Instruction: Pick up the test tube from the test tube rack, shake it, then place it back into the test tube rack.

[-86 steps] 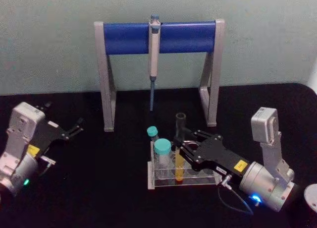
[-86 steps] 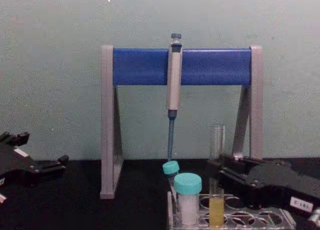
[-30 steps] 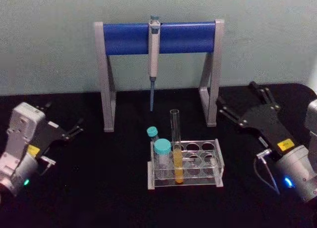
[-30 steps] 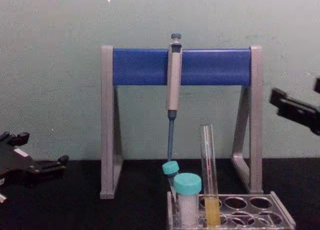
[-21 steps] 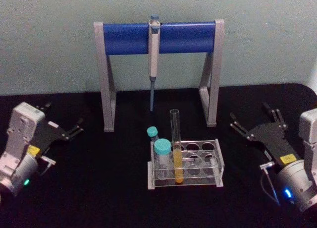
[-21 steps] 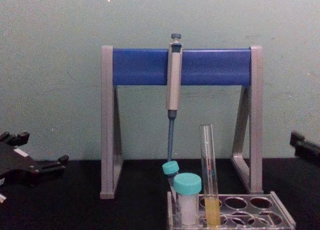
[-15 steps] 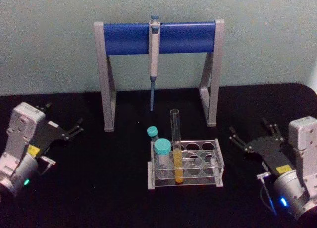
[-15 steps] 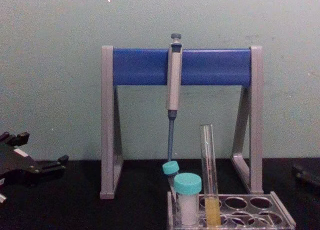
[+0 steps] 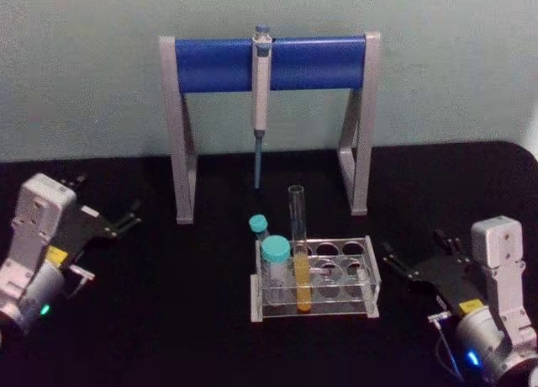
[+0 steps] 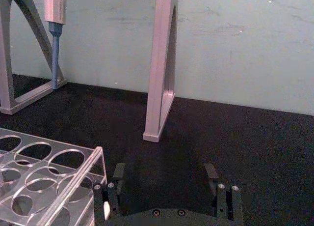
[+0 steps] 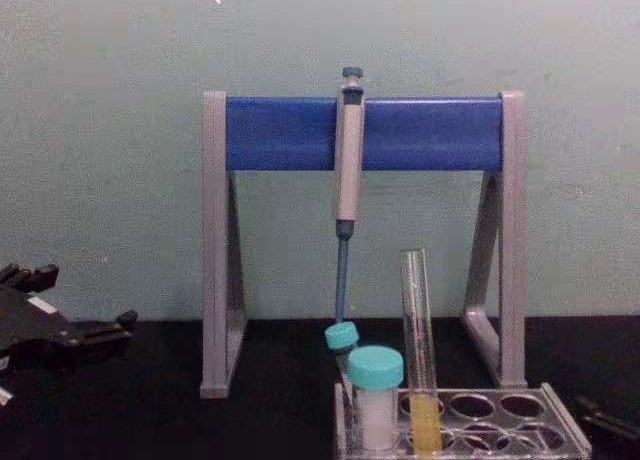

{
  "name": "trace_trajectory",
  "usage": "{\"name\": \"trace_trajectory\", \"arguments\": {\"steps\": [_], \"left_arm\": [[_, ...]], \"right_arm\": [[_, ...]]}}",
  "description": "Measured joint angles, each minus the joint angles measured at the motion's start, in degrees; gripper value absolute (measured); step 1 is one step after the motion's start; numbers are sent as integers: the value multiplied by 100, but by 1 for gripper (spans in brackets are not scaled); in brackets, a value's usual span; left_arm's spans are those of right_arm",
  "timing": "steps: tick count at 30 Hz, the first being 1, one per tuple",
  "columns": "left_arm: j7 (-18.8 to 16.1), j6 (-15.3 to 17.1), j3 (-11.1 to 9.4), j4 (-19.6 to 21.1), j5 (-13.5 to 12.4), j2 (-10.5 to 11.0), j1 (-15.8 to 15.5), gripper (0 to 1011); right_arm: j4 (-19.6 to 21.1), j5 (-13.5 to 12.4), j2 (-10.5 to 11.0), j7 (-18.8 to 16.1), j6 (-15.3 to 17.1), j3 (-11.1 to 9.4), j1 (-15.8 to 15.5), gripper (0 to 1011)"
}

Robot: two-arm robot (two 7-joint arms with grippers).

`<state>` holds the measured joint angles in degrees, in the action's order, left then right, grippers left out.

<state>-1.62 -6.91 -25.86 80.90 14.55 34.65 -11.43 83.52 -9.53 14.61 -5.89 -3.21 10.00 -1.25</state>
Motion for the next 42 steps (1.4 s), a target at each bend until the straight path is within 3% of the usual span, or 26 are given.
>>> {"name": "trace_trajectory", "arguments": {"steps": [42], "left_arm": [[0, 0, 0, 0, 0, 0, 0, 1001]], "right_arm": [[31, -22, 20, 1, -20, 16, -7, 1000]]}}
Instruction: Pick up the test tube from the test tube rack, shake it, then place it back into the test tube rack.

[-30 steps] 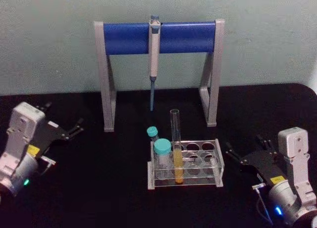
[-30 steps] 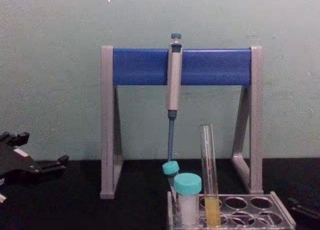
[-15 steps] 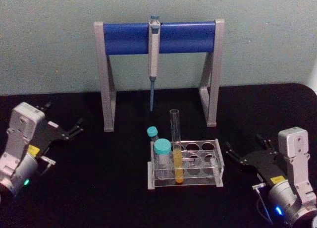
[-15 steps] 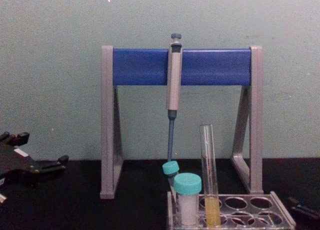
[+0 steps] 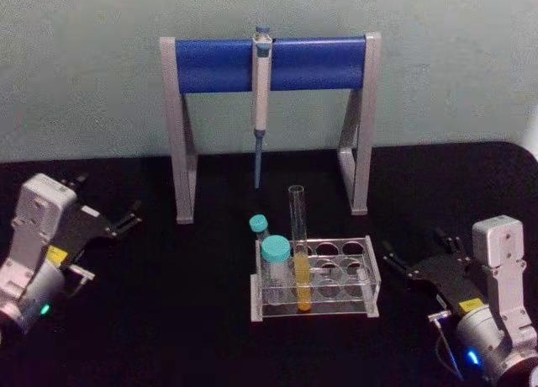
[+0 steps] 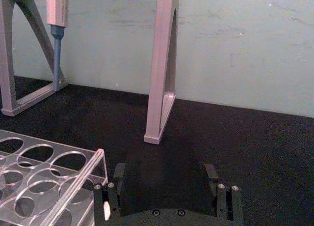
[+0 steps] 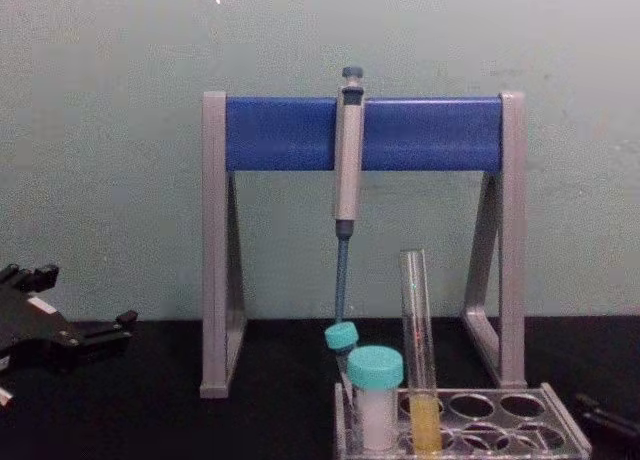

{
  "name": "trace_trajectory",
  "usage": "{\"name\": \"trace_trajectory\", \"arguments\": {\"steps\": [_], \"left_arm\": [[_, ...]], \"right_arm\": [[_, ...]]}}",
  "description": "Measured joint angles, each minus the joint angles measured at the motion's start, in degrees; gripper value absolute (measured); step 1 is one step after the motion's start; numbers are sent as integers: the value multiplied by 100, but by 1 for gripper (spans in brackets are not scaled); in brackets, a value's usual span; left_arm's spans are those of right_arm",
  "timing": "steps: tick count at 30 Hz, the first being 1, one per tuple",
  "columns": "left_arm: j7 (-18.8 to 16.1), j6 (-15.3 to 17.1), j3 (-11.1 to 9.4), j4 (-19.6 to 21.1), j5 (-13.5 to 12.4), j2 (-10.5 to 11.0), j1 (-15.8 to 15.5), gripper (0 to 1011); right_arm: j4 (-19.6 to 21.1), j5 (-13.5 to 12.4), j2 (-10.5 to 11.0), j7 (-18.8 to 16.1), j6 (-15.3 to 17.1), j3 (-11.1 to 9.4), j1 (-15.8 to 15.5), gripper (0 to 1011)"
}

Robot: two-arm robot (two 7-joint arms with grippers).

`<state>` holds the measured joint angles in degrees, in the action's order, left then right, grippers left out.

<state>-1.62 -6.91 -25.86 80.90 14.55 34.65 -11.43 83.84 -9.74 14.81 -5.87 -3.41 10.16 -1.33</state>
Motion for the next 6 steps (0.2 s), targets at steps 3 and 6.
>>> {"name": "trace_trajectory", "arguments": {"steps": [3, 6], "left_arm": [[0, 0, 0, 0, 0, 0, 0, 1001], [0, 0, 0, 0, 0, 0, 0, 1001]], "right_arm": [[0, 0, 0, 0, 0, 0, 0, 1000], [0, 0, 0, 0, 0, 0, 0, 1000]]}}
